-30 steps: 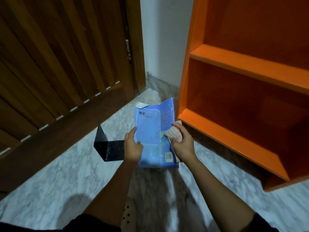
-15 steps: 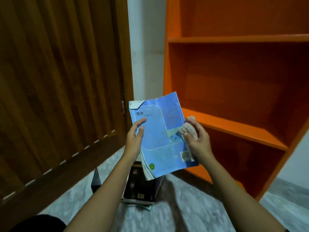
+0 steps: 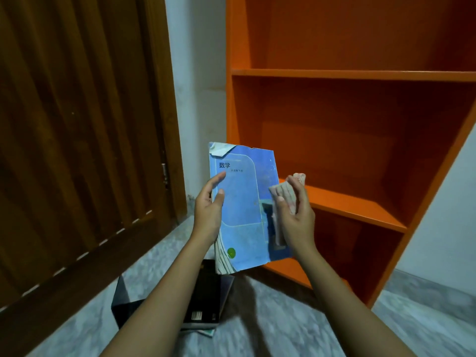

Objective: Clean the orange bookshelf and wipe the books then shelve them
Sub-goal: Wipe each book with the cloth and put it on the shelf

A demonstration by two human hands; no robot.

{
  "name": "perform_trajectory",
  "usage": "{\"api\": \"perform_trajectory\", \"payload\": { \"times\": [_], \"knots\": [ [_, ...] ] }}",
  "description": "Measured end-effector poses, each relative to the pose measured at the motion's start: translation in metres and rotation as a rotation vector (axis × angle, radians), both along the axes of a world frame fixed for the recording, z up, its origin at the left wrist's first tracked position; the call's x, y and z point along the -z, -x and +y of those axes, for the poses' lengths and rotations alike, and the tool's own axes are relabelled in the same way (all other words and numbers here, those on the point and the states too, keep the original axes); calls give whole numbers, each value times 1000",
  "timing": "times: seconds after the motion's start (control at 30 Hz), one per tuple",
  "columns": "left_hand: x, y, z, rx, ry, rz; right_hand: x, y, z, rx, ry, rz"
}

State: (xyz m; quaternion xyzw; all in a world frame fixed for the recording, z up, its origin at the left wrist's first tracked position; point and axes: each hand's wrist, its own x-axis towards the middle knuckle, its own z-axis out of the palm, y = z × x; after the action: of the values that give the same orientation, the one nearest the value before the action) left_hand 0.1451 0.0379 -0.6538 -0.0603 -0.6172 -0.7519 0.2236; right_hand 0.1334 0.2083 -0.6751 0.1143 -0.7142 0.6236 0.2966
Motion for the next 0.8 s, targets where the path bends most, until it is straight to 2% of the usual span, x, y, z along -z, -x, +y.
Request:
{"api": "perform_trajectory", "payload": {
  "times": [0.07,0.17,0.27,0.47,0.6,0.7,0.8],
  "knots": [
    [4,4,-1,-6,-20,-19,8,-4,-23,-80,-132,32],
    [8,8,-4,11,-53,-29,27,-9,-58,-136,-469,71],
    [9,4,-9,100,-114,-68,37,-9,-74,-110,-580,-11],
    [0,-8,-24,315,-158,-118,30,-3,-83,-65,-648,92],
    [-8,-9,-31,318,-147,-125,9,18,-77,-63,-671,262],
    [-14,-8,-31,332,-160,-110,-13,36,-71,-79,-551,291],
    [-19,-10,-28,342,-155,-68,-31,55,-63,-53,-302,224]
  ]
}}
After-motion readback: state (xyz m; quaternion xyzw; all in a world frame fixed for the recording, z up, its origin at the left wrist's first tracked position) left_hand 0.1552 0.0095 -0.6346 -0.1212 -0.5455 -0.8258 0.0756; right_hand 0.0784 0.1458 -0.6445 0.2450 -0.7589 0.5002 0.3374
